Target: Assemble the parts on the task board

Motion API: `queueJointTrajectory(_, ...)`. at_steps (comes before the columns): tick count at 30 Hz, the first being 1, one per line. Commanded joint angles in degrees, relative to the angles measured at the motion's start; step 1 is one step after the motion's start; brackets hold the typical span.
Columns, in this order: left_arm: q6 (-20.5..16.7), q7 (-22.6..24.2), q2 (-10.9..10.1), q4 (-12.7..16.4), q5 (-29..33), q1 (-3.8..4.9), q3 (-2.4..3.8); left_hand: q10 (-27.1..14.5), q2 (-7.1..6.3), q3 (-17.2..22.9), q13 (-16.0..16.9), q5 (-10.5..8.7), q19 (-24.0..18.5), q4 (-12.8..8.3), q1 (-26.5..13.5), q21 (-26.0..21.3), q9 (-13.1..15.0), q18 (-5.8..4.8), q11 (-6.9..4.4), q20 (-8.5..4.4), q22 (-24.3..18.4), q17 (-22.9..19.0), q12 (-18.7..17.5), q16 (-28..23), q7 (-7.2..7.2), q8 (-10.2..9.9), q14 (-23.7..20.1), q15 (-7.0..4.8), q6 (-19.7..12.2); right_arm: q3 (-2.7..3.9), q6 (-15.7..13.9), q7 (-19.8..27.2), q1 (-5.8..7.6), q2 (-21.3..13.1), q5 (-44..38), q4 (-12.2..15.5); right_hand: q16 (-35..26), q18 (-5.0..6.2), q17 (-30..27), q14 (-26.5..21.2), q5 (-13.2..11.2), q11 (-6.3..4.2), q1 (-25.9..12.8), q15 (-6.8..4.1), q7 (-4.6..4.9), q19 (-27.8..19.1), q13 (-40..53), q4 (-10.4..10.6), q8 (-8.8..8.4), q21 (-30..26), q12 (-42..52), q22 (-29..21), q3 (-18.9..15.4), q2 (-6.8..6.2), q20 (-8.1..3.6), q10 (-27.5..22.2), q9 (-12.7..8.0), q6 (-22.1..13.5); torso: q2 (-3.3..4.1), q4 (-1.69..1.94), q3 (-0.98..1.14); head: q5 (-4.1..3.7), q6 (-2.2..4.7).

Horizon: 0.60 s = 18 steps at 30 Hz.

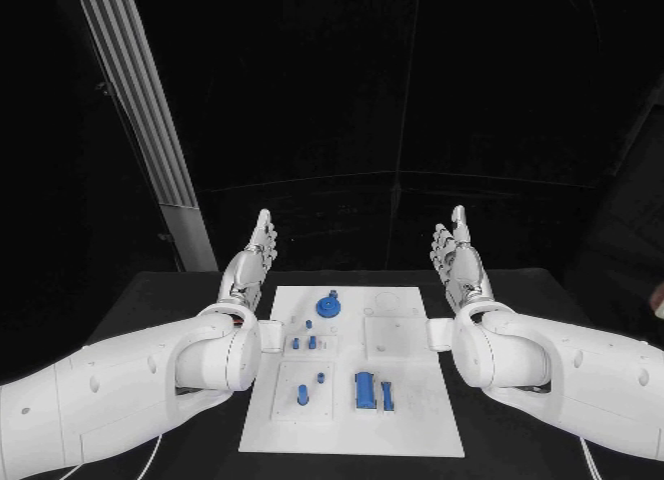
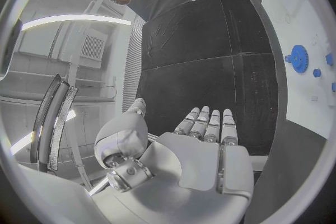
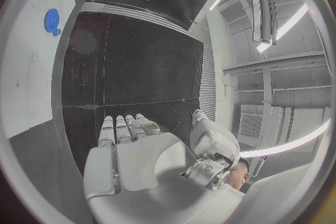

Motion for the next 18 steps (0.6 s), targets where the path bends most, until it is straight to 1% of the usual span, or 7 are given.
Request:
queueJointTrajectory(1, -1.56, -0.34, -0.02, 0.13, 0.26, 0.1, 0.08, -5.8, -0.03, 0.09, -0.07, -0.71, -3.99, -1.05, -4.42, -0.33, -0.07, -0.35, -0.4, -0.63, -2.73, -0.1, -2.15, -3.11, -0.21, -1.48, -0.3, -0.7, -2.14, 0.06, -0.61, 0.2, 0.08, 0.04, 0.26, 0.06, -0.2, -0.41, -0.07, -0.21, -0.19, 0.0, -0.31, 0.01, -0.03, -0.31, -0.06, -0.24, -0.16, -0.2, -0.2, -0.06, -0.01, -0.01, 0.02, -0.3, -0.06, -0.2, -0.03, -0.02, 0.02, -0.01, 0.0)
queueJointTrajectory(4, -1.56, -0.34, -0.02, 0.13, 0.26, 0.1, 0.08, -5.8, -0.03, 0.09, -0.07, -0.71, -3.99, -1.05, -5.8, -0.33, -0.07, -0.35, -0.4, -0.63, -3.58, -0.1, -2.83, -4.12, -0.21, -1.48, -0.3, -0.7, -2.75, 0.06, -0.61, 0.2, 0.08, 0.04, 0.26, 0.06, -0.2, -0.41, -0.07, -0.21, -0.19, 0.0, -0.31, 0.01, -0.03, -0.31, -0.06, -0.24, -0.16, -0.2, -0.2, -0.06, -0.01, -0.01, 0.02, -0.3, -0.06, -0.2, -0.03, -0.02, 0.02, -0.01, 0.0)
queueJointTrajectory(5, -1.56, -0.34, -0.02, 0.13, 0.26, 0.1, 0.08, -5.8, -0.03, 0.09, -0.07, -0.71, -3.99, -1.05, -6.01, -0.33, -0.07, -0.35, -0.4, -0.63, -3.72, -0.1, -2.94, -4.25, -0.21, -1.48, -0.3, -0.7, -6.84, 0.06, -0.61, 0.2, 0.08, 0.04, 0.26, 0.06, -0.2, -0.41, -0.07, -0.21, -0.19, 0.0, -0.31, 0.01, -0.03, -0.31, -0.06, -0.24, -0.16, -0.2, -0.2, -0.06, -0.01, -0.01, 0.02, -0.3, -0.06, -0.2, -0.03, -0.02, 0.02, -0.01, 0.0)
queueJointTrajectory(6, -1.56, -0.34, -0.02, 0.13, 0.26, 0.1, 0.08, -5.8, -0.03, 0.09, -0.07, -0.71, -3.99, -1.05, -6.42, -0.33, -0.07, -0.35, -0.4, -0.63, -3.97, -0.1, -6.97, -4.54, -0.21, -1.48, -0.3, -0.7, -6.84, 0.06, -0.61, 0.2, 0.08, 0.04, 0.26, 0.06, -0.2, -0.41, -0.07, -0.21, -0.19, 0.0, -0.31, 0.01, -0.03, -0.31, -0.06, -0.24, -0.16, -0.2, -0.2, -0.06, -0.01, -0.01, 0.02, -0.3, -0.06, -0.2, -0.03, -0.02, 0.02, -0.01, 0.0)
queueJointTrajectory(10, -1.56, -0.34, -0.02, 0.13, 0.26, 0.1, 0.08, -5.8, -0.03, 0.09, -0.07, -0.71, -3.99, -1.05, -7.55, -0.33, -0.07, -0.35, -0.4, -0.63, -4.67, -0.1, -6.97, -5.39, -0.21, -1.48, -0.3, -0.7, -6.84, 0.06, -0.61, 0.2, 0.08, 0.04, 0.26, 0.06, -0.2, -0.41, -0.07, -0.21, -0.19, 0.0, -0.31, 0.01, -0.03, -0.31, -0.06, -0.24, -0.16, -0.2, -0.2, -0.06, -0.01, -0.01, 0.02, -0.3, -0.06, -0.2, -0.03, -0.02, 0.02, -0.01, 0.0)
queueJointTrajectory(11, -1.56, -0.34, -0.02, 0.13, 0.26, 0.1, 0.08, -5.8, -0.03, 0.09, -0.07, -0.71, -3.99, -1.05, -7.83, -0.33, -0.07, -0.35, -0.4, -0.63, -8.83, -0.1, -6.97, -5.55, -0.21, -1.48, -0.3, -0.7, -6.84, 0.06, -0.61, 0.2, 0.08, 0.04, 0.26, 0.06, -0.2, -0.41, -0.07, -0.21, -0.19, 0.0, -0.31, 0.01, -0.03, -0.31, -0.06, -0.24, -0.16, -0.2, -0.2, -0.06, -0.01, -0.01, 0.02, -0.3, -0.06, -0.2, -0.03, -0.02, 0.02, -0.01, 0.0)
queueJointTrajectory(18, -1.56, -0.34, -0.02, 0.13, 0.26, 0.1, 0.08, -5.8, -0.03, 0.09, -0.07, -0.71, -3.99, -1.05, -9.16, -0.33, -0.07, -0.35, -0.4, -0.63, -8.83, -0.1, -6.97, -10.16, -0.21, -1.48, -0.3, -0.7, -6.84, 0.06, -0.61, 0.2, 0.08, 0.04, 0.26, 0.06, -0.2, -0.41, -0.07, -0.21, -0.19, 0.0, -0.31, 0.01, -0.03, -0.31, -0.06, -0.24, -0.16, -0.2, -0.2, -0.06, -0.01, -0.01, 0.02, -0.3, -0.06, -0.2, -0.03, -0.02, 0.02, -0.01, 0.0)
